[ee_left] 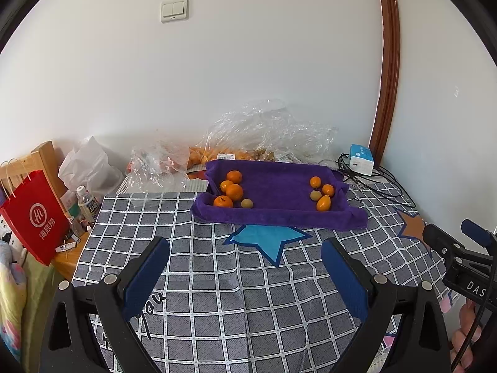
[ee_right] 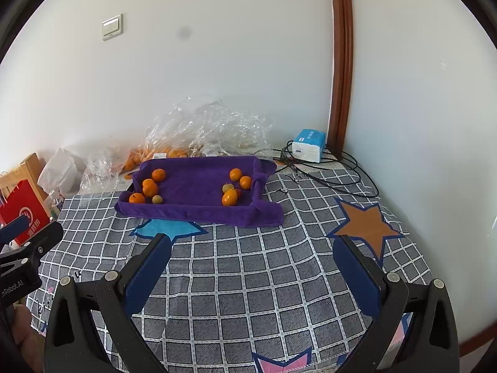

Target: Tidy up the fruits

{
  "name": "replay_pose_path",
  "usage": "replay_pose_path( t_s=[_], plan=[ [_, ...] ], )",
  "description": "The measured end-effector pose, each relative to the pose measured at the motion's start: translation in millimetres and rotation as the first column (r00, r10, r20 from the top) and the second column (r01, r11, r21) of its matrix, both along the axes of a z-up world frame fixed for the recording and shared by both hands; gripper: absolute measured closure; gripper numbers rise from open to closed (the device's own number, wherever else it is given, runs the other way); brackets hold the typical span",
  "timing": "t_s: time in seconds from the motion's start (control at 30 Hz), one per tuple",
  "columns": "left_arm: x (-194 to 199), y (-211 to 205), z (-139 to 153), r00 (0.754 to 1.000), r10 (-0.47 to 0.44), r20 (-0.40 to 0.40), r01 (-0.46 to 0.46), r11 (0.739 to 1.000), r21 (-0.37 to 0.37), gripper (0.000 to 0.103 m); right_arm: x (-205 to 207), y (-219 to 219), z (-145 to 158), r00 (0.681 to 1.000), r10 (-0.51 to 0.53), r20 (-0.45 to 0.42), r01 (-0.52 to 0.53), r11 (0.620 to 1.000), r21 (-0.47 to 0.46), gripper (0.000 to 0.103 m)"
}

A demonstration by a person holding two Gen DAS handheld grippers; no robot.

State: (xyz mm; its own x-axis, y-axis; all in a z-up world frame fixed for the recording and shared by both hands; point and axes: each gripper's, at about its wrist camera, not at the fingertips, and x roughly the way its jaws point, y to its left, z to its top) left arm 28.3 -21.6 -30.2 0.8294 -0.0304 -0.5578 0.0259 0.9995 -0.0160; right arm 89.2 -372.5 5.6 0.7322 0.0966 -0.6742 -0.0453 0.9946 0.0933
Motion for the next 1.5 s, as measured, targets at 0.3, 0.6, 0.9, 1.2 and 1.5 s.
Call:
replay_pose_path(
  t_s=[0.3, 0.6, 0.9, 1.2, 1.5],
  plan=[
    [-2.6, -2.0, 2.3, 1.0, 0.0, 0.007, 0.0, 1.0, 0.0, 0.004, -2.5, 2.8, 1.9, 1.0, 0.005, 0.009, -0.005, 1.0, -0.013, 0.001],
    [-3.4, -2.4, 2.6, 1.0, 0.002, 0.007, -0.002, 1.0, -0.006, 0.004, -4.7, 3.6, 3.9, 1.0, 0.005, 0.013, -0.005, 1.0, -0.012, 0.001],
    [-3.5, -1.8, 2.3, 1.0, 0.002, 0.007, -0.002, 1.0, -0.011, 0.004, -4.3, 3.0, 4.1, 1.0, 0.004, 0.011, -0.004, 1.0, -0.013, 0.001],
    [-3.2, -0.6, 2.3, 1.0, 0.006, 0.009, -0.006, 1.0, -0.011, 0.004, -4.9, 4.9, 4.2, 1.0, 0.009, 0.014, -0.009, 1.0, -0.015, 0.001],
    [-2.9, 0.5, 2.7, 1.0, 0.009, 0.009, -0.008, 1.0, -0.016, 0.004, -5.4, 6.5, 4.1, 1.0, 0.008, 0.012, -0.008, 1.0, -0.016, 0.001]
  ],
)
